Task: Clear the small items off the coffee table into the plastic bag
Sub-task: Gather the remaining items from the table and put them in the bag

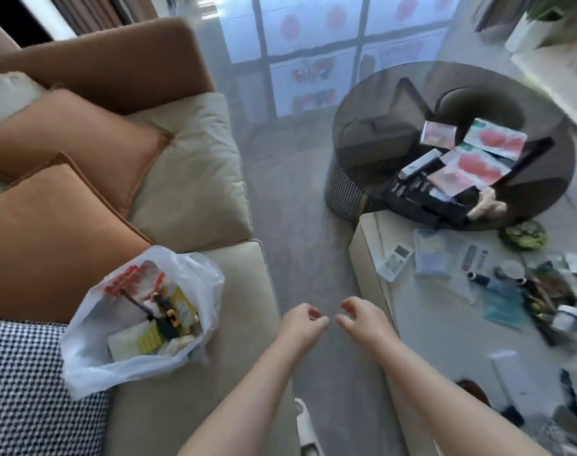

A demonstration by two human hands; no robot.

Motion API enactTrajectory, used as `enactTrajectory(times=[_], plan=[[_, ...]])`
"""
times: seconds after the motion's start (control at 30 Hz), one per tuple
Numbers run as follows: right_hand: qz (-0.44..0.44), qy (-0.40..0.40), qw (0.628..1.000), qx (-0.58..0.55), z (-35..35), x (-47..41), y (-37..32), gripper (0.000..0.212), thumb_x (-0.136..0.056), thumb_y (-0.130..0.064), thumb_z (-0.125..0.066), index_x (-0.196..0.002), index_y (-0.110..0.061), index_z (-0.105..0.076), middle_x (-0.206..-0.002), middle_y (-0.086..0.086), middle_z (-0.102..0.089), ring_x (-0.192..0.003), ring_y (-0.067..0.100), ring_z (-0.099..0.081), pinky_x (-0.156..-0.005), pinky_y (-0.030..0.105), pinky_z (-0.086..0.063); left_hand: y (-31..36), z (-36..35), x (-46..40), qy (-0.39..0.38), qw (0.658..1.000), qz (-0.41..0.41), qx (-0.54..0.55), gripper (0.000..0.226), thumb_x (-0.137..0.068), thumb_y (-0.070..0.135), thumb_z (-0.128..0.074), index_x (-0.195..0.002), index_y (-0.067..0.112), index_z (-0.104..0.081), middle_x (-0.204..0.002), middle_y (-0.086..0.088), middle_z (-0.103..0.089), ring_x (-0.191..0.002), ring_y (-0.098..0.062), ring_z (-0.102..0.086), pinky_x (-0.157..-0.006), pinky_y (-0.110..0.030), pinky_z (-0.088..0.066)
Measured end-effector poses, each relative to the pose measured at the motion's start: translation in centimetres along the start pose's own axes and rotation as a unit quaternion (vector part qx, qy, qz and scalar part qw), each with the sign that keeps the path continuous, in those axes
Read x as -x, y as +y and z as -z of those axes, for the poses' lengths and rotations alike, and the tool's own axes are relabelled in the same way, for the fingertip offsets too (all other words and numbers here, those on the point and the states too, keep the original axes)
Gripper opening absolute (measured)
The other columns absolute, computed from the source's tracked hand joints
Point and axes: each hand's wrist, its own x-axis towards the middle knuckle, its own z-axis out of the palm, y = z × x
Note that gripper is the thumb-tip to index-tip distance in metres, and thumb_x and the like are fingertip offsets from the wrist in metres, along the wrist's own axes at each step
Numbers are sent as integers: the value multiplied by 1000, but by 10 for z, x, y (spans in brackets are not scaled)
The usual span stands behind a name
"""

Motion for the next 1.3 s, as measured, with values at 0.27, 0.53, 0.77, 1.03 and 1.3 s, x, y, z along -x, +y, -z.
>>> enactTrajectory(times=[0.27, 0.53, 0.77, 1.03, 1.3], plan=[[-84, 44, 994, -57, 65, 57, 152, 37, -91, -30, -58, -123, -13, -57, -127, 7, -60, -117, 23, -55, -95, 31, -44, 74, -132, 32, -57, 996, -38, -54, 26, -86, 39, -59, -104, 21, -65, -105, 0, -69, -98, -17, -65, -84, -27, -50], [-157, 62, 981, -99, 104, 111, 284, 39, -92, -28, -55, -128, -13, -54, -132, 5, -57, -120, 22, -54, -97, 30, -43, 124, -253, 57, -106, 988, -59, -95, 28, -88, 33, -57, -108, 15, -65, -106, -5, -69, -97, -22, -66, -86, -29, -51], [-202, 73, 965, -148, 104, 121, 366, 38, -92, -24, -53, -128, -11, -52, -129, 7, -57, -114, 22, -55, -86, 27, -42, 131, -326, 57, -146, 983, -48, -103, 27, -91, 28, -54, -112, 13, -63, -109, -7, -67, -97, -23, -66, -84, -33, -53], [-233, 75, 953, -180, 74, 86, 423, 43, -91, -24, -58, -132, -15, -48, -129, 6, -56, -110, 20, -56, -79, 24, -40, 120, -372, 6, -137, 979, -38, -144, 26, -92, 22, -53, -115, 13, -61, -113, -7, -65, -97, -20, -61, -77, -27, -47], [-244, 84, 962, -93, 41, 26, 462, 58, -89, -22, -60, -141, -12, -35, -138, 12, -45, -126, 28, -40, -100, 36, -39, 98, -420, -63, -120, 952, -101, -262, 41, -88, 9, -53, -128, 17, -57, -126, -8, -52, -118, -25, -50, -100, -33, -43]])
